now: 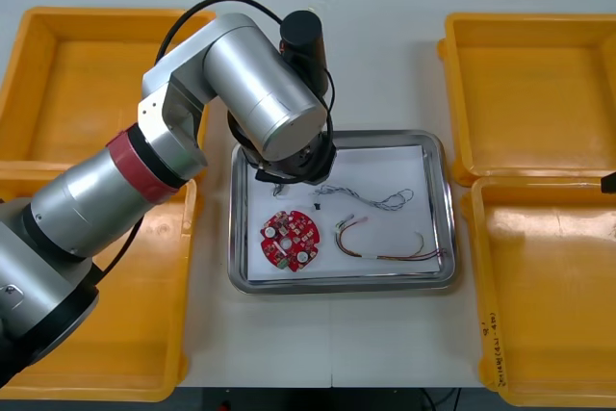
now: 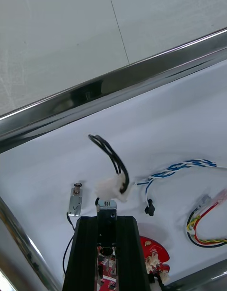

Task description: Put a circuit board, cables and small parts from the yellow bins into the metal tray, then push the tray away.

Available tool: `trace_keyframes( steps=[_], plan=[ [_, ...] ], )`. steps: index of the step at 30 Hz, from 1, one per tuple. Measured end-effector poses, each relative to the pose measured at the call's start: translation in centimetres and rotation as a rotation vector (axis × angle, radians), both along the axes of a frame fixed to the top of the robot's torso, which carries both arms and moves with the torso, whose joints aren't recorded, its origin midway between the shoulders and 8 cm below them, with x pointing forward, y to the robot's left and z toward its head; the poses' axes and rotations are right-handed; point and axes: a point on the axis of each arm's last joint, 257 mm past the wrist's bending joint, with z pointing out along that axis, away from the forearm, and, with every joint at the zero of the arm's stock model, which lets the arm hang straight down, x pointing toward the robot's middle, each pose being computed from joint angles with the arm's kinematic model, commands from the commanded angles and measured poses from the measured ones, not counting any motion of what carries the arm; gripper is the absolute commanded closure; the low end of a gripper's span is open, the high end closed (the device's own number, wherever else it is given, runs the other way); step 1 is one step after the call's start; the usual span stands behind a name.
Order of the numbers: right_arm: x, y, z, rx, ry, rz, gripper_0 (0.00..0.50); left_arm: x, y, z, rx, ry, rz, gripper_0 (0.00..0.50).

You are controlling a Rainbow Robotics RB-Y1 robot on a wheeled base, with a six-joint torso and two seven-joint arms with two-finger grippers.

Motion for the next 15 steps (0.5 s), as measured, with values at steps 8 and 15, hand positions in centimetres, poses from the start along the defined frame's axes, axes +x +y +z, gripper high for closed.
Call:
trace_keyframes(
  steps=[8, 15],
  plan=[
    [0.0, 0.0, 0.0, 0.001, 0.0, 0.001, 0.0, 0.3, 0.1, -1.8, 0.014, 0.008, -0.002, 0.5],
    [0.0, 0.0, 0.0, 0.001, 0.001, 0.001, 0.0, 0.7, 0.2, -3.0, 0.018, 0.011, 0.004, 0.5]
  ],
)
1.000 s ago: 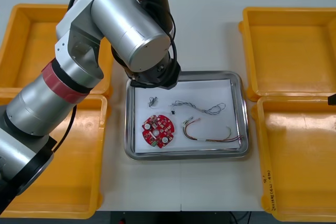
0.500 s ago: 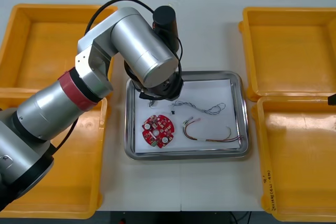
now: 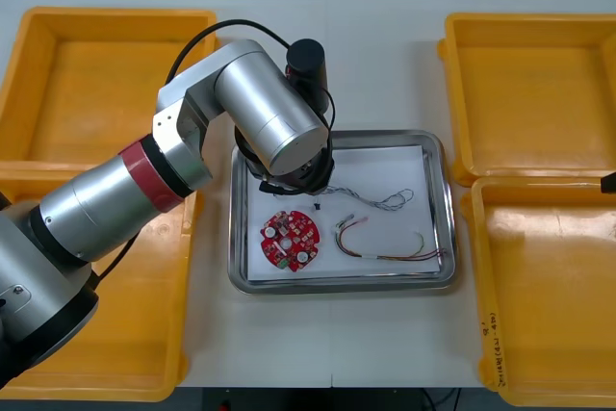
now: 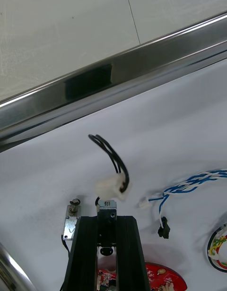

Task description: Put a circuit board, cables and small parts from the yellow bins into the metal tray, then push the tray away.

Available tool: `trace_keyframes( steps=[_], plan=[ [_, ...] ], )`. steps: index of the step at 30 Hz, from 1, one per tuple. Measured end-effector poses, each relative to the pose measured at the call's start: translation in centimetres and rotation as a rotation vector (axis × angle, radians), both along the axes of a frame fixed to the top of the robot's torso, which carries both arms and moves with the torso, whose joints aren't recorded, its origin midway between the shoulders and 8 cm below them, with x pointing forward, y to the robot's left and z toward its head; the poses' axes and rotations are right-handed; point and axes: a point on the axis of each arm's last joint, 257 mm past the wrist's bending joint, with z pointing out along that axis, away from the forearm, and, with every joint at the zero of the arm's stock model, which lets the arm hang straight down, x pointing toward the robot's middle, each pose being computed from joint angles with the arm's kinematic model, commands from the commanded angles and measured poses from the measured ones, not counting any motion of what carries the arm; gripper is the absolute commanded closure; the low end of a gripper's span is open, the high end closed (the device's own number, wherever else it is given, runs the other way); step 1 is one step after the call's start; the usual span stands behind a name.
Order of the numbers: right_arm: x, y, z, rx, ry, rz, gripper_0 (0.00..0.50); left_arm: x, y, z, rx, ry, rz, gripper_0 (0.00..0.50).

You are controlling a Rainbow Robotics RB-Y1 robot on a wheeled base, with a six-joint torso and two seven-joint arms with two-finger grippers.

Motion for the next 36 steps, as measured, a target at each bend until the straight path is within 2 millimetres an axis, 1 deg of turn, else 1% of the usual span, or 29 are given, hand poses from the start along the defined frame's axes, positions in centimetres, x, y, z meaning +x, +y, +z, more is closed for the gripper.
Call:
trace_keyframes(
  steps=[5, 7, 8, 9, 10, 11, 12, 13, 24, 30, 33, 36],
  plan=[
    [0.0, 0.0, 0.0, 0.0, 0.0, 0.0, 0.0, 0.1, 0.2, -0.2, 0.004, 0.004, 0.006, 0.5],
    [0.0, 0.0, 0.0, 0.0, 0.0, 0.0, 0.0, 0.1, 0.3, -0.3, 0.005, 0.006, 0.008, 0.489],
    [0.0, 0.0, 0.0, 0.0, 0.0, 0.0, 0.0, 0.1, 0.3, -0.3, 0.005, 0.007, 0.008, 0.433],
    [0.0, 0.0, 0.0, 0.0, 0.0, 0.0, 0.0, 0.1, 0.3, -0.3, 0.004, 0.007, 0.008, 0.248],
    [0.0, 0.0, 0.0, 0.0, 0.0, 0.0, 0.0, 0.0, 0.3, -0.3, 0.003, 0.009, 0.008, 0.145],
    [0.0, 0.0, 0.0, 0.0, 0.0, 0.0, 0.0, 0.0, 0.3, -0.3, 0.003, 0.01, 0.007, 0.111],
    [0.0, 0.0, 0.0, 0.0, 0.0, 0.0, 0.0, 0.0, 0.2, -0.3, 0.002, 0.011, 0.007, 0.038],
    [0.0, 0.0, 0.0, 0.0, 0.0, 0.0, 0.0, -0.1, 0.2, -0.3, 0.001, 0.012, 0.007, 0.0],
    [0.0, 0.0, 0.0, 0.0, 0.001, 0.0, 0.0, -0.1, 0.2, -0.3, 0.002, 0.013, 0.006, 0.0],
    [-0.1, 0.0, 0.0, 0.0, 0.002, 0.0, 0.0, -0.4, 0.2, -0.2, 0.01, 0.017, 0.001, 0.0],
    [-0.1, 0.0, 0.0, 0.0, 0.003, 0.001, 0.0, -1.1, 0.4, 0.3, 0.027, 0.026, -0.002, 0.0],
    [-0.1, 0.0, -0.1, 0.0, 0.005, 0.001, 0.0, -1.7, 0.8, 1.5, 0.031, 0.038, 0.005, 0.0]
  ],
)
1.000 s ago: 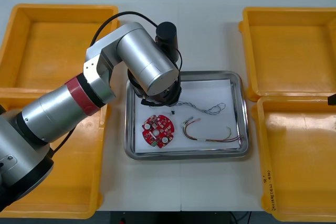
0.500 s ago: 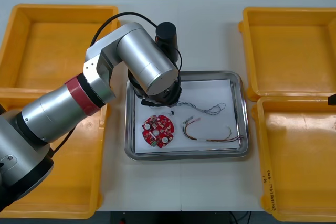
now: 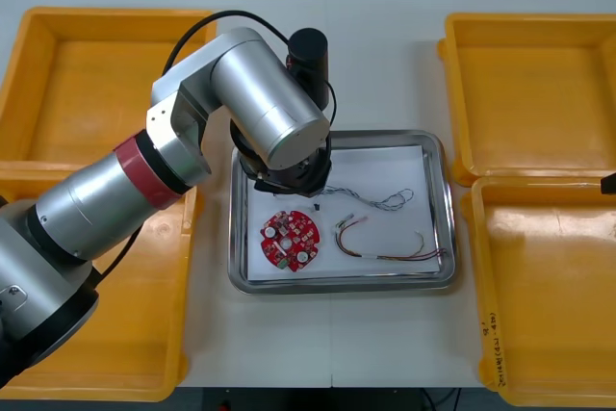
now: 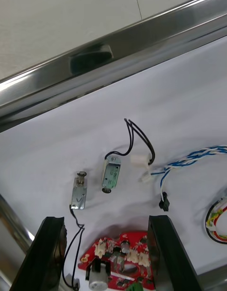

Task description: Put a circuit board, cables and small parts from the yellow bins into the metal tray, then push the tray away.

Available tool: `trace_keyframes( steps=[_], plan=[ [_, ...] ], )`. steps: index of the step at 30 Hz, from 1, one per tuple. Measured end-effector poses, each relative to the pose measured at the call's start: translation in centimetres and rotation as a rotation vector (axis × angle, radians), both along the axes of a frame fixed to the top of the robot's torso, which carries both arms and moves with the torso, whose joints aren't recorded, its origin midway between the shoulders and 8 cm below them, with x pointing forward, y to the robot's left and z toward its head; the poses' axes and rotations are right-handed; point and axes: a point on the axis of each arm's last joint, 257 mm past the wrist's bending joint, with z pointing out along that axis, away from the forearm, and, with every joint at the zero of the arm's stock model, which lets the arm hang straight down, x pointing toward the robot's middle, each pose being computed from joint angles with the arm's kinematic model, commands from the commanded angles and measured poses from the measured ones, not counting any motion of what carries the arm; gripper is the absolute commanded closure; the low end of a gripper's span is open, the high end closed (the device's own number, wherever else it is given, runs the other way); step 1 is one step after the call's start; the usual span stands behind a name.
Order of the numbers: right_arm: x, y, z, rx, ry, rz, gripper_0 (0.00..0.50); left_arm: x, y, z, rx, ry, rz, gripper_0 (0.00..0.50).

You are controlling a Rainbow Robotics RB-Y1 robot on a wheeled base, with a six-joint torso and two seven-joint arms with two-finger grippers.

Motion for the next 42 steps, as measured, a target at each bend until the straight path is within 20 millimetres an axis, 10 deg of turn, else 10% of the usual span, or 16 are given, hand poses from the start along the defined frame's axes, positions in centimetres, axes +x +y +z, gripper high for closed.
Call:
trace_keyframes(
  steps=[21, 42],
  plan=[
    [-1.4, 2.2, 1.2, -0.036, -0.003, 0.082, 0.0, 1.0, 4.1, 9.7, -0.127, 0.043, 0.157, 0.0],
    [-2.2, 5.0, 1.9, -0.006, -0.017, 0.174, 0.0, 4.1, 15.1, 15.4, -0.181, -0.038, 0.294, 0.0]
  ],
)
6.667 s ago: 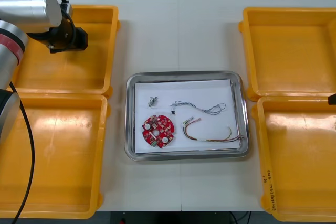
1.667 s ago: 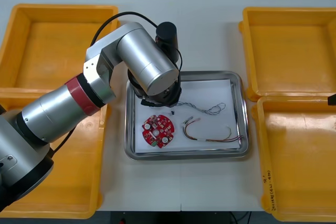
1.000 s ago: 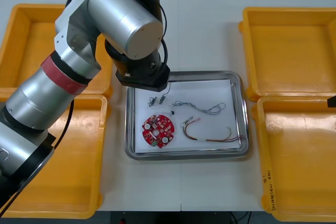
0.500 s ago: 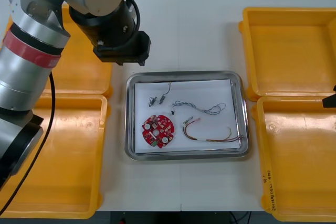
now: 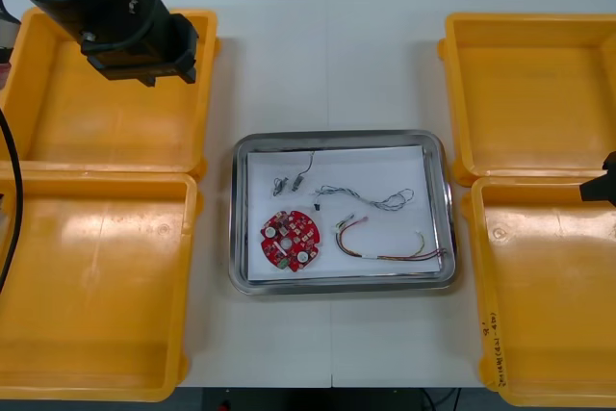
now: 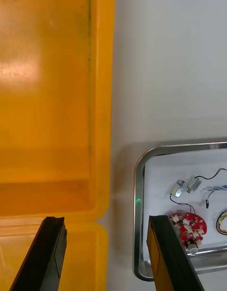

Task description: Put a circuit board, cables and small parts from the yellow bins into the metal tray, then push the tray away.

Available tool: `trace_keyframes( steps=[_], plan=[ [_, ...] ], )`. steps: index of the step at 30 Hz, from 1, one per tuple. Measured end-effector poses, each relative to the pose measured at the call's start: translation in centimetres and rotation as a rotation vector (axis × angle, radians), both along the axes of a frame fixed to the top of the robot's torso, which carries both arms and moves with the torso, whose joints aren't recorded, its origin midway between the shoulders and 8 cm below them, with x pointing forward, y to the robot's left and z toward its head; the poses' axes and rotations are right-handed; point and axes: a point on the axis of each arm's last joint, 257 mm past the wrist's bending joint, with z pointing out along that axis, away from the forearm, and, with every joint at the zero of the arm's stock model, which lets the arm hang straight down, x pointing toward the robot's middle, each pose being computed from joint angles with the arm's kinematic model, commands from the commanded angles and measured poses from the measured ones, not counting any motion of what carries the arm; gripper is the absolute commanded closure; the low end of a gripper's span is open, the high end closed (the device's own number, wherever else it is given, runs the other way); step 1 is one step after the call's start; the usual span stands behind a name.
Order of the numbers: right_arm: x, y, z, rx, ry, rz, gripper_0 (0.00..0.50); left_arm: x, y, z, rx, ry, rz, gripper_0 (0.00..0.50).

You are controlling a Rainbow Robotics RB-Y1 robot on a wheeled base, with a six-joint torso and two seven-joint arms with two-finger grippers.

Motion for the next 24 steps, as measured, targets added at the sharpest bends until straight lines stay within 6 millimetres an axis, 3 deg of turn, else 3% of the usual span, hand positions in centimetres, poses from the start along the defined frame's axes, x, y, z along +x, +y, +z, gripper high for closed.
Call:
trace_keyframes(
  steps=[6, 12, 24],
  plan=[
    [-0.2, 0.7, 0.3, -0.011, -0.012, 0.025, 0.0, 0.1, 2.9, 1.0, 0.045, -0.041, -0.086, 0.0],
    [-0.3, 2.8, -0.1, -0.033, -0.006, 0.094, 0.0, -0.8, 5.5, 0.3, 0.081, -0.052, -0.095, 0.0],
    [0.3, 10.7, -0.3, -0.093, 0.007, 0.362, 0.0, -4.1, 9.7, -2.1, 0.09, -0.009, -0.078, 0.0]
  ],
)
